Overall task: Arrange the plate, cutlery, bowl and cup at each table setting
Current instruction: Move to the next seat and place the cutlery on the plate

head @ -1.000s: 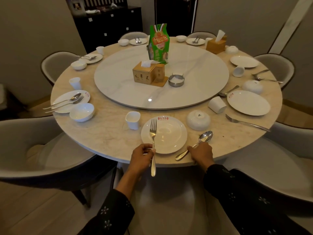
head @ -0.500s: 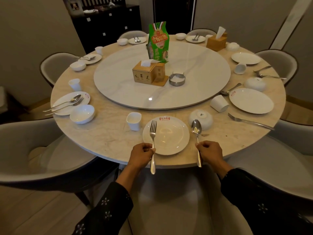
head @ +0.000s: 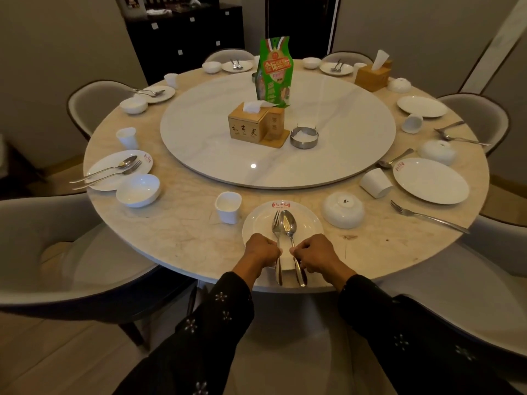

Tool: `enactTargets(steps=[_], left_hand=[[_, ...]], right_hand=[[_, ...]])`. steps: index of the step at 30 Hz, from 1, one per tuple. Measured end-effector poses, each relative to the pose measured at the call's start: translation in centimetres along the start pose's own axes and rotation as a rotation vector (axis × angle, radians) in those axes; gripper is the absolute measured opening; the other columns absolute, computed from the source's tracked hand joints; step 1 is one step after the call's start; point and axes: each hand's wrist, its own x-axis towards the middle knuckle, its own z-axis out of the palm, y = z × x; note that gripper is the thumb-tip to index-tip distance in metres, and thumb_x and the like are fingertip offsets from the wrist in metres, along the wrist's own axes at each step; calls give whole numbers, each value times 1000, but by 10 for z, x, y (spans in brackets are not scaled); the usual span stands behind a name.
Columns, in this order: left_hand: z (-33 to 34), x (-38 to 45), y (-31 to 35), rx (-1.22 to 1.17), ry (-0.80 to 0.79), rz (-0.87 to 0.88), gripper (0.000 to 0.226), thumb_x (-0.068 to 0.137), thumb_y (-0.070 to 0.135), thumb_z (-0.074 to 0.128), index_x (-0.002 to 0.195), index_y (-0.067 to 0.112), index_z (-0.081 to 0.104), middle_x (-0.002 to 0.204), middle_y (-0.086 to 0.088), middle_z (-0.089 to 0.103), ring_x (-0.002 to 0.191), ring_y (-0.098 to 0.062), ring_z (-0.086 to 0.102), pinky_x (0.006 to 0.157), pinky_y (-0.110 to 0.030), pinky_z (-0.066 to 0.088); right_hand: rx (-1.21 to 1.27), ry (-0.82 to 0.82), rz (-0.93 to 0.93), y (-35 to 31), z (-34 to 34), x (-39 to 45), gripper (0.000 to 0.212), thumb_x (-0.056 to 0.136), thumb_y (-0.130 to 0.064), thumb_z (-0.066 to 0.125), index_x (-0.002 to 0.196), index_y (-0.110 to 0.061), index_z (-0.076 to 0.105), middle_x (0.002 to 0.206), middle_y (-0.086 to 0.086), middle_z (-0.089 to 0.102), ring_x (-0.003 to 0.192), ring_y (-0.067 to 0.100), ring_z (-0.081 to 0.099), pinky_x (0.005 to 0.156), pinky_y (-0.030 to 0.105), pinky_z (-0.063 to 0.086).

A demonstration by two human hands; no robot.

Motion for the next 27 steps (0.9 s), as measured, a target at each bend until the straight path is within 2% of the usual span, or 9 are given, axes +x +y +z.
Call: enactTargets(steps=[3,7,13,16,18,20,21,24,27], left_hand=[[-1,6,1,25,24,-31,24,86,7,66,110,3,62,104,-13,63,104,-27,62,93,-37,54],[-2,8,3,97,18,-27,29,87,6,65,115,3,59,115,-17,62,109,-29,61,95,-39,54],[-3,9,3,176,0,4,29,87,9,66,115,2,61,115,-17,63,107,-29,63,90,-34,56],[-2,9,3,183,5,9,27,87,9,67,113,2,63,111,-17,64,105,-29,63,90,-34,55],[-3,7,1,178,18,35,24,88,11,66,110,1,64,101,-12,65,101,-27,64,88,-30,54],[-7,3,-2,130,78,83,20,91,14,63,107,2,65,90,-7,61,98,-24,62,84,-27,50],[-12,2,-5,95,133,106,20,92,15,62,108,3,64,94,-7,62,101,-24,61,83,-25,47],[-34,3,-18,1,312,129,30,90,16,63,118,7,55,119,-12,60,112,-26,58,83,-26,42],[-48,9,-31,-123,333,83,45,88,15,65,129,11,45,126,-14,57,115,-29,56,92,-32,45]], right_hand=[[-27,23,22,1,2,5,23,89,-23,67,83,-1,70,67,6,59,57,14,54,60,24,48],[-50,40,29,4,3,10,21,89,-22,67,83,-2,70,66,4,58,58,13,53,67,26,48],[-84,42,-37,6,6,11,20,88,-22,68,88,-2,73,84,13,70,74,19,63,71,27,49],[-106,40,-67,5,6,11,21,89,-23,67,89,-3,73,85,13,71,72,18,62,70,26,48],[-116,32,-80,5,6,10,23,89,-25,66,88,-3,73,85,14,70,68,15,59,67,24,46],[-113,53,-101,6,4,8,27,89,-29,66,87,-3,72,83,14,70,66,13,57,62,21,43],[-99,86,-116,9,1,9,27,89,-30,66,89,-4,72,83,12,69,67,12,57,62,21,43],[-28,241,-139,20,-16,11,25,88,-33,67,104,-14,64,102,6,66,85,16,60,72,27,45],[58,273,-106,31,-26,13,46,89,-26,66,129,-16,48,127,13,54,107,24,57,85,32,47]])
